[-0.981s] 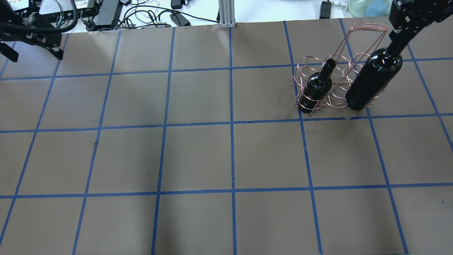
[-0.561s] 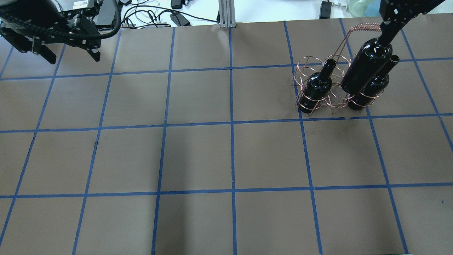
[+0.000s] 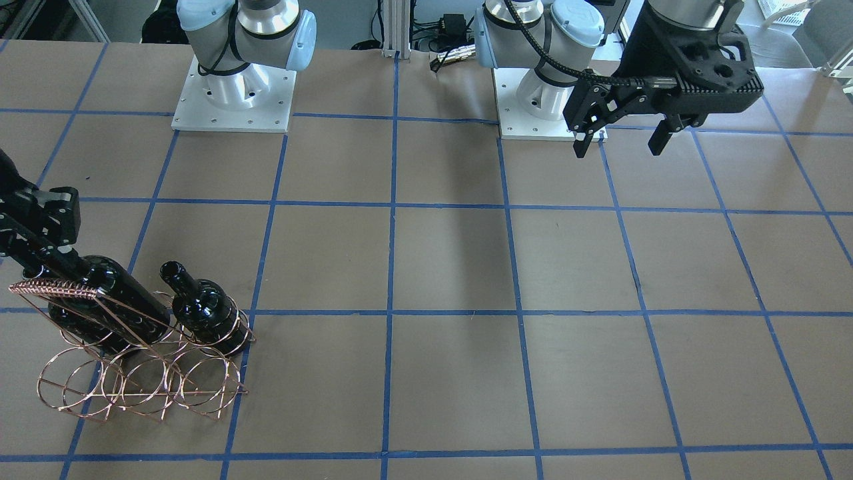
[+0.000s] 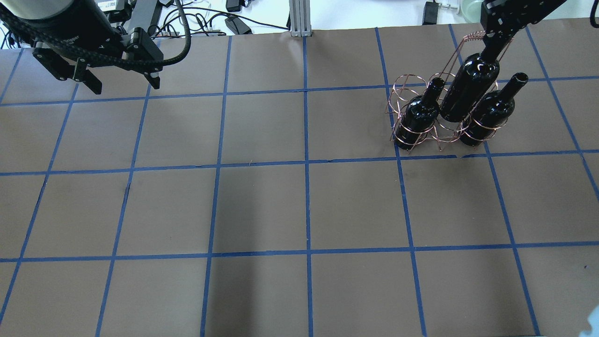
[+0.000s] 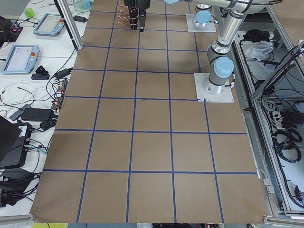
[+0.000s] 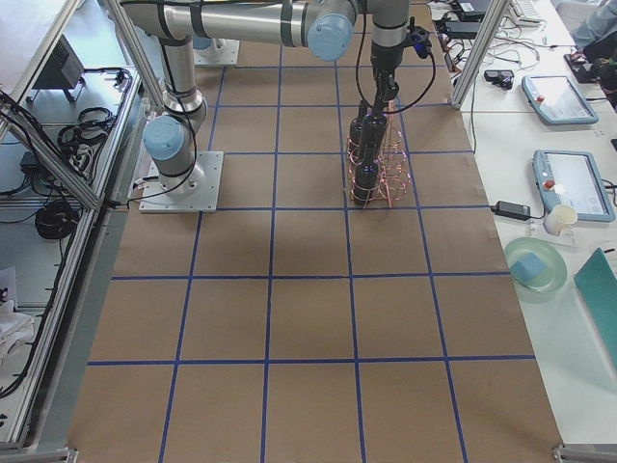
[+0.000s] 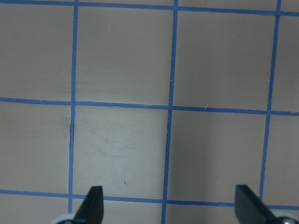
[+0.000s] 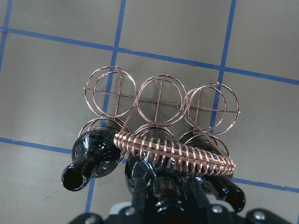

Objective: Place wine into wine basket
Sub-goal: 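Lower the bottle into the copper rack slot between the other bottles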

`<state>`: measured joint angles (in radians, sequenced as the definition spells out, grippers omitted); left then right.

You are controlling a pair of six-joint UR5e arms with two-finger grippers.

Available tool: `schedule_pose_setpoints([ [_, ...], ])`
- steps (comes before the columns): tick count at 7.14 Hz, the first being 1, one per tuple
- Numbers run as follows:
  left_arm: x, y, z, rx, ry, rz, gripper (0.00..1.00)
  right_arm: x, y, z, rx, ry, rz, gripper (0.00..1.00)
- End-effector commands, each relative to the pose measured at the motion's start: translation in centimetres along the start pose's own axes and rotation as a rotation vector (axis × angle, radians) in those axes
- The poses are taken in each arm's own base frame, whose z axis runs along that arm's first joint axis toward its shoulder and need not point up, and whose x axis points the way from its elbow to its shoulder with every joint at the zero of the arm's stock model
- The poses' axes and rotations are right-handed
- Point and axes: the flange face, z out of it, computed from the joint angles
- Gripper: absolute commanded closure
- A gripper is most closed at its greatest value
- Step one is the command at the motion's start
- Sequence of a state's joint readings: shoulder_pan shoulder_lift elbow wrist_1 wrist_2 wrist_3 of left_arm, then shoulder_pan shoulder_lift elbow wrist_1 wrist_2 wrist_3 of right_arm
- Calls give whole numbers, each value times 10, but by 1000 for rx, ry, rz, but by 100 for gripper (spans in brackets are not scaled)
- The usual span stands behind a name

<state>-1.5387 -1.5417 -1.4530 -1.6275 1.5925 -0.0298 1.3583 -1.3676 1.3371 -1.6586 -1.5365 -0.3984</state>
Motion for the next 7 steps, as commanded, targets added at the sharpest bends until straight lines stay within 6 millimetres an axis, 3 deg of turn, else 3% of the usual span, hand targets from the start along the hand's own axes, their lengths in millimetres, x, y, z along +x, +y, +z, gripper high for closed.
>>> schedule_pose_setpoints([
  [1,2,0,7,-13,0,1,0,0,0,11,-7,-3,-3,100],
  [2,3,2,9,-18,2,1,0,1,-1,17,-16,-5,-11,100],
  [5,7,8,3,-9,19,5,0,0,5,61,-13,-5,1,100],
  [7,7,11,1,-11,16,5,0,0,7,70,-26,-10,0,99],
])
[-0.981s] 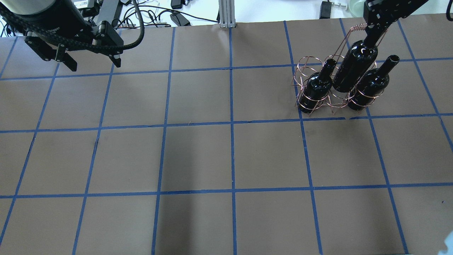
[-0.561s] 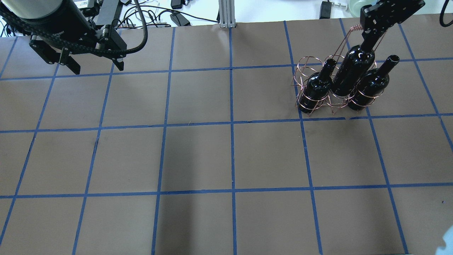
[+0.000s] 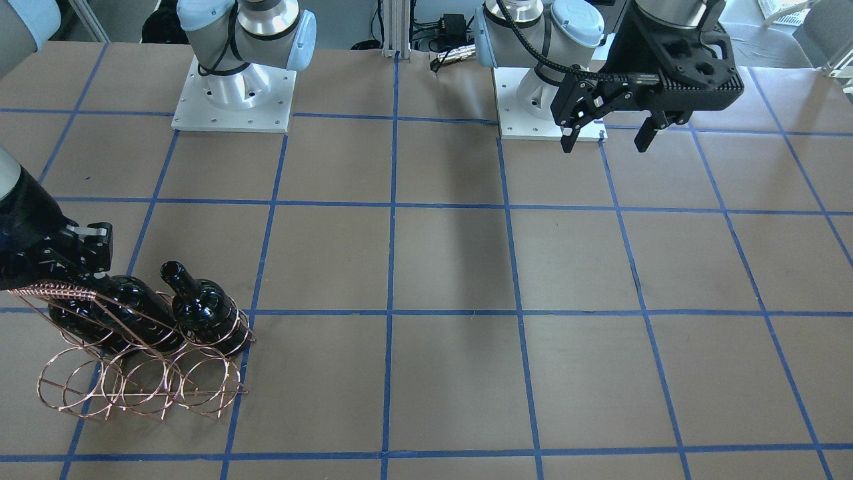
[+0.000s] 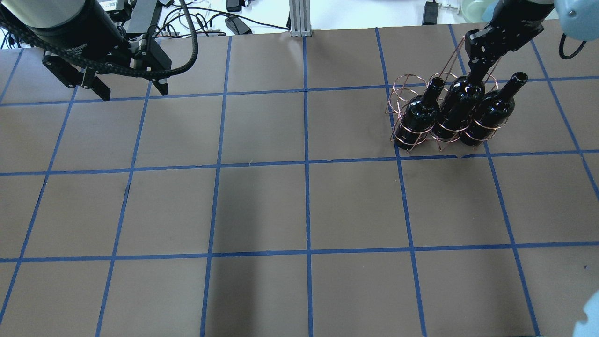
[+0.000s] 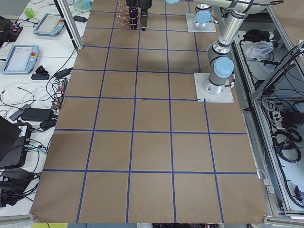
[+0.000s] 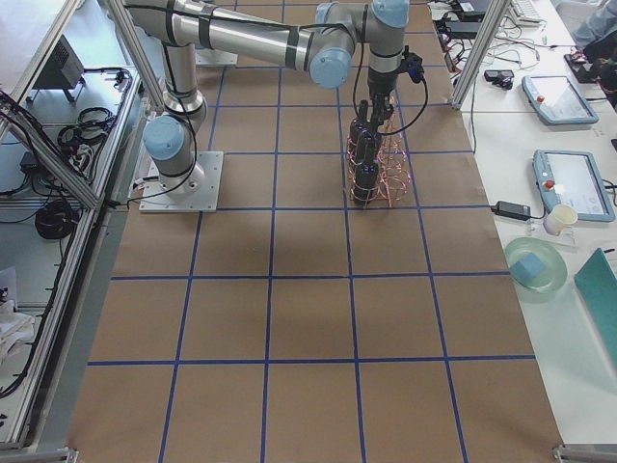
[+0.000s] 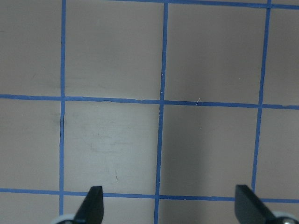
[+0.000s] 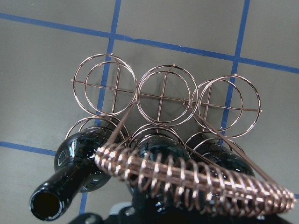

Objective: Place wine into wine basket
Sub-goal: 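Lower the bottle into the copper rack slot between the other bottles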

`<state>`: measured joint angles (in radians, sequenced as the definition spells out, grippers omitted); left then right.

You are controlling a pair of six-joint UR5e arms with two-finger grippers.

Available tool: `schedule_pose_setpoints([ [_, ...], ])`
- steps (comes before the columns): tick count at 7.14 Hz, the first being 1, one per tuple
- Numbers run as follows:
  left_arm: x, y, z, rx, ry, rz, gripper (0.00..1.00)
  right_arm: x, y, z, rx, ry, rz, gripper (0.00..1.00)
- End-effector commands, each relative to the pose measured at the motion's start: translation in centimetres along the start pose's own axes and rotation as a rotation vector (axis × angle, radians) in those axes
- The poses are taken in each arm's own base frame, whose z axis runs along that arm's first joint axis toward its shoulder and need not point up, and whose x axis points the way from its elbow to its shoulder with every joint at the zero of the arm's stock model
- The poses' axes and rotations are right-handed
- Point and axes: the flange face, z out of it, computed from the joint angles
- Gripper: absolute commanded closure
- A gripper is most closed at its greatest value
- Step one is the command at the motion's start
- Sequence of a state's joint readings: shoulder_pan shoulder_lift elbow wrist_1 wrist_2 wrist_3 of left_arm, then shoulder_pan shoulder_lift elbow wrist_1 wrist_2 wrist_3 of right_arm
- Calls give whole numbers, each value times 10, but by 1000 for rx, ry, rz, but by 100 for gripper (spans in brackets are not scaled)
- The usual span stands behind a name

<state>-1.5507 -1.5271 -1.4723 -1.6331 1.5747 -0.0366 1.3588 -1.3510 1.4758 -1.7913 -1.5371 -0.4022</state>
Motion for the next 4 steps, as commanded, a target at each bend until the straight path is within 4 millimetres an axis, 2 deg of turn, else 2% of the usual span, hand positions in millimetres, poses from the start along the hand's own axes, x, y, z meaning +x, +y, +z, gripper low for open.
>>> schedule_pose_setpoints([
  [1,0,2,-1,-1,-4,0,0,0,1,5,-5,-2,-6,89],
  [2,0,2,-1,0,-4,3,0,0,3,3,-7,7,-7,52],
  [3,-1,2,-1,0,-7,2,0,-1,4,-3,4,2,-6,1],
  [4,-3,1,-1,0,-7,-2,0,-3,6,-11,16,7,-8,0],
])
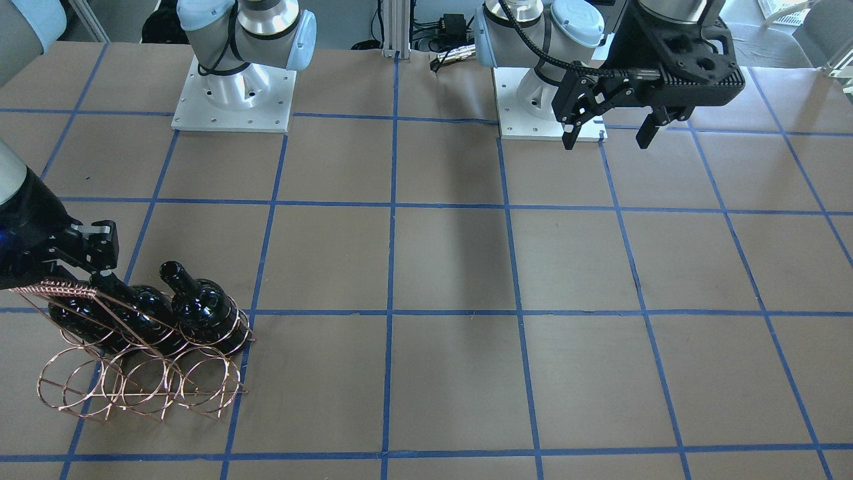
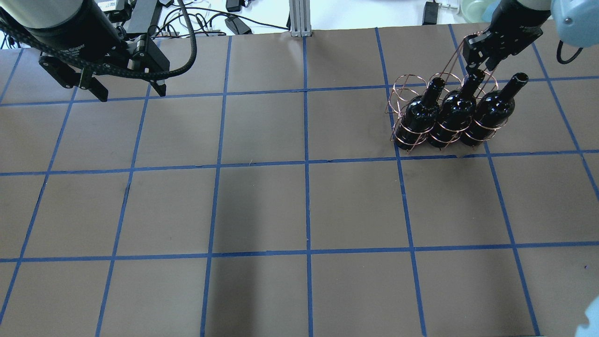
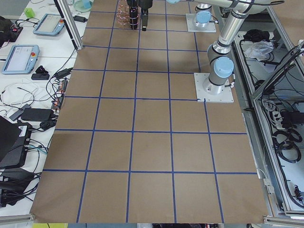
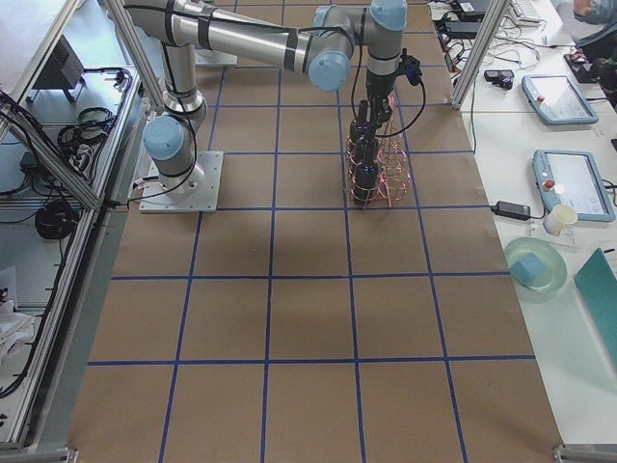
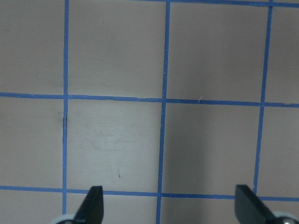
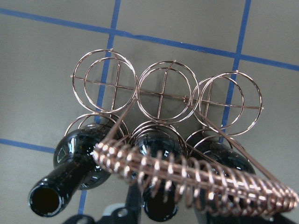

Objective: Place wine into wine basket
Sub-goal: 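Lower the bottle into the copper rack slot between the other bottles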

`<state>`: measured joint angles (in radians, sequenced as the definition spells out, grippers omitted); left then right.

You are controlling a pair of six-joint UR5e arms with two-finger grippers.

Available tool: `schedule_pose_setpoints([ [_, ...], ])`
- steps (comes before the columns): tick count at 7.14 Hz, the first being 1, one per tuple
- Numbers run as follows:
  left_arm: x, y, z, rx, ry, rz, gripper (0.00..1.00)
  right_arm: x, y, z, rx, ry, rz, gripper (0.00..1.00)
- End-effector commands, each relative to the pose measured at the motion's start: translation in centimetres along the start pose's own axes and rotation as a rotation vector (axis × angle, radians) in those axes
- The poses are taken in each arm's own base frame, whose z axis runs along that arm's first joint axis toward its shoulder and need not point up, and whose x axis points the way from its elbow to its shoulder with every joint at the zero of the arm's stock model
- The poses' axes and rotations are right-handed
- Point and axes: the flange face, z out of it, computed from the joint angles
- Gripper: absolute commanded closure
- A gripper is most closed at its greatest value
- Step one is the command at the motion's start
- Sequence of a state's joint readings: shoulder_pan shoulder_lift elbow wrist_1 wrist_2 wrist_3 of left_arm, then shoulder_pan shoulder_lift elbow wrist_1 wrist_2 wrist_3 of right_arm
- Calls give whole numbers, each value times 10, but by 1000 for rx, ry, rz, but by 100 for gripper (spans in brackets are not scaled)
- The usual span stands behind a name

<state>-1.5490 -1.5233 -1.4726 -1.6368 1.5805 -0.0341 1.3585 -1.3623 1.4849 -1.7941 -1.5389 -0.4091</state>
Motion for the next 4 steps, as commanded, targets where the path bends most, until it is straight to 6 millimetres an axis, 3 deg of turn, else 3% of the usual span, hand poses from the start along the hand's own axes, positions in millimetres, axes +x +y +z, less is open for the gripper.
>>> schedule_pose_setpoints([
  [1,-1,0,0,2,-1,-1,0,-4,5,-22,26,9,3,0],
  [3,-2,0,0,-1,-3,-1,0,-29,40,-80,40,16,13,0],
  [4,-4,-1,0,2,-3,-4,0,-53,58,-101,27,18,46,0],
])
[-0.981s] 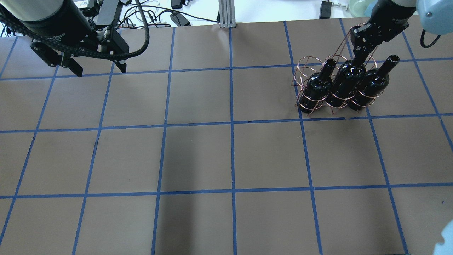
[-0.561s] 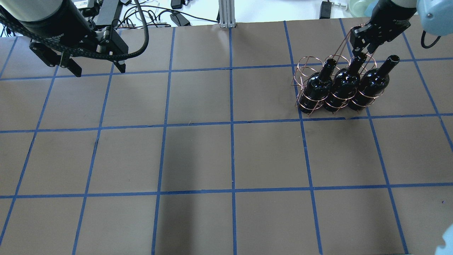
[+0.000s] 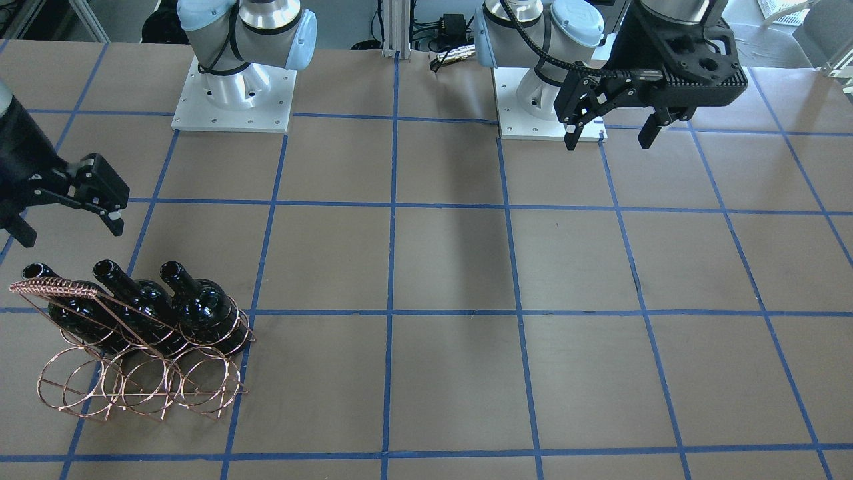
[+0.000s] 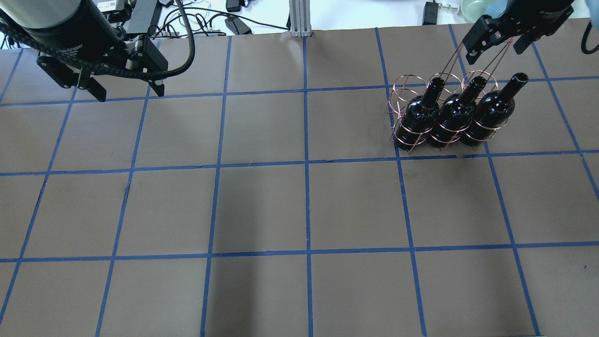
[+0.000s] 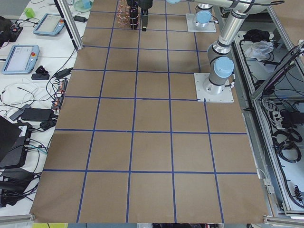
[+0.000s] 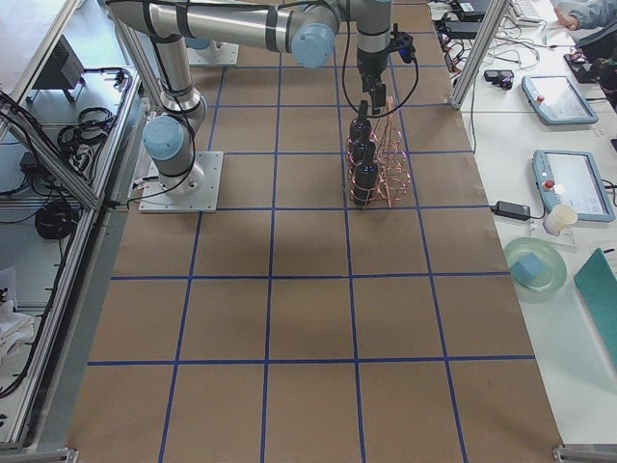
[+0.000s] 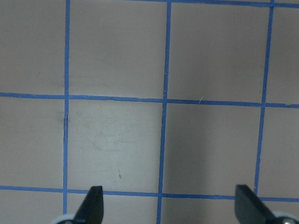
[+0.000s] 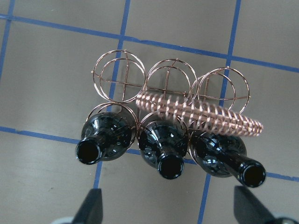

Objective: Place wine into wine basket

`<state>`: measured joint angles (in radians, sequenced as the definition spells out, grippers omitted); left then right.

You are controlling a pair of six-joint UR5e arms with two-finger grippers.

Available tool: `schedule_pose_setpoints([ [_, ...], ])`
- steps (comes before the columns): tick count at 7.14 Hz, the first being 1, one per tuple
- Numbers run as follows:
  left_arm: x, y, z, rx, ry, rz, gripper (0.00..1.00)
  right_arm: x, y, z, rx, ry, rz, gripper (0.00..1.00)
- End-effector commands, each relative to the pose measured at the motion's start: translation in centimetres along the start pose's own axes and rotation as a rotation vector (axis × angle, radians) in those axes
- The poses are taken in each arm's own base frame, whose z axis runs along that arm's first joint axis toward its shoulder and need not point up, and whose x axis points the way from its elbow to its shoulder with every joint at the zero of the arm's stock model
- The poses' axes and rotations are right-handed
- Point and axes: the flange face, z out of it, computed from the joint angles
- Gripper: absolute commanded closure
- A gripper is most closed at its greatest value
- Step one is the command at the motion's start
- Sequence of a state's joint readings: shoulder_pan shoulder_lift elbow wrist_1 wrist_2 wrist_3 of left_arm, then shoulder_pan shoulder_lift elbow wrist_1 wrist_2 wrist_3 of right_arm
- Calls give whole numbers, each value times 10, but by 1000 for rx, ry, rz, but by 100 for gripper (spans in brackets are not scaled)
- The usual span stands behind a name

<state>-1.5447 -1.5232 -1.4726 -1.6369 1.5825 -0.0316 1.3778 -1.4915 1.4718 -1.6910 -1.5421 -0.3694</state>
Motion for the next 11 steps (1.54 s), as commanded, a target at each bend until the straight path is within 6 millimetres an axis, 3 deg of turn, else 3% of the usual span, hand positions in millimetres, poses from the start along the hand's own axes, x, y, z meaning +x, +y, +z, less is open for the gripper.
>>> schedule_pose_setpoints([
  [1,-3,-1,0,2,-1,-2,0,-52,35,-47,-15,8,57,0],
  [3,-6,1,-2,2,-29,-1,0,-122,40,-51,-12,-6,102,0],
  [4,-8,0,-2,4,-36,-1,0,-148,43,-52,-8,-12,104,0],
  [6,-8,1,-3,2,-37,-1,0,-155,38,-34,-36,-25,139,1],
  [11,-3,11,-4,-36,-5,6,0,-154,33,-45,0,-17,237,0],
])
